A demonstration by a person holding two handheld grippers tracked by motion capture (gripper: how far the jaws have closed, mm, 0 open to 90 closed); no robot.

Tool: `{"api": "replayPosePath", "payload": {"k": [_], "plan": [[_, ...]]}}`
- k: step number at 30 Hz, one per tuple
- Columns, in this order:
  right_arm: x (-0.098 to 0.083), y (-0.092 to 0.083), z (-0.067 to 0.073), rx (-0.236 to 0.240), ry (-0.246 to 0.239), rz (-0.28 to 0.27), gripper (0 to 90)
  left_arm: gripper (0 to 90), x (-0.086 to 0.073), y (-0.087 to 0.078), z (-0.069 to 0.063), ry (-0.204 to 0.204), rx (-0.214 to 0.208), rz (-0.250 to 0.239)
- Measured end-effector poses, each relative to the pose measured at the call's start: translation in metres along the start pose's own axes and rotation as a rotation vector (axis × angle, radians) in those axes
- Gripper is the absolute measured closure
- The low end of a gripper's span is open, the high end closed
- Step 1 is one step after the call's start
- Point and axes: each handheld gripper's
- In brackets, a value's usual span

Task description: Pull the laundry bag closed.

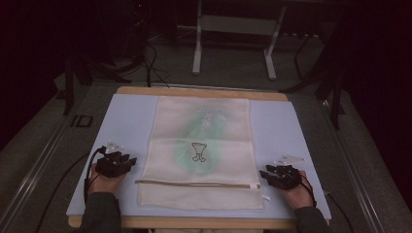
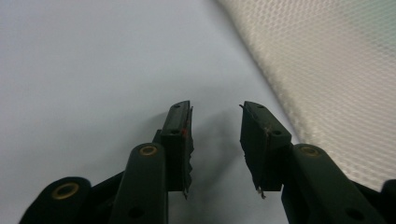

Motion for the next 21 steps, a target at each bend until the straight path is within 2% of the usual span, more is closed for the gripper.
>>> {"api": "replayPosePath", "payload": {"k": [4, 10, 14, 16, 21], "plan": [[0.001, -0.001, 0.004, 0.006, -0.015, 0.002, 62.1, 62.1, 0.0, -0.003, 0.002, 0.007, -0.015, -0.012], [0.004, 0.0, 0.012, 0.001, -0.032, -0.009, 63.1, 62.1, -0.002, -0.005, 0.006, -0.005, -0.046, -0.018], [0.005, -0.002, 0.014, 0.005, -0.031, -0.016, 63.8, 61.9, -0.001, -0.003, 0.003, 0.011, -0.056, -0.006], [0.006, -0.003, 0.014, 0.016, -0.031, -0.022, 63.8, 61.9, -0.001, -0.003, 0.001, 0.039, -0.074, -0.004], [0.009, -0.003, 0.018, 0.028, -0.047, -0.024, 63.6, 60.9, -0.001, -0.003, -0.001, 0.05, -0.09, -0.01]]}}
Point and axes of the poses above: each handheld gripper's, and its own axes: y roughly forward along the jaws, x roughly out of its top, z roughly to its left, and after that the axes turned 1 degree about -z, right-handed
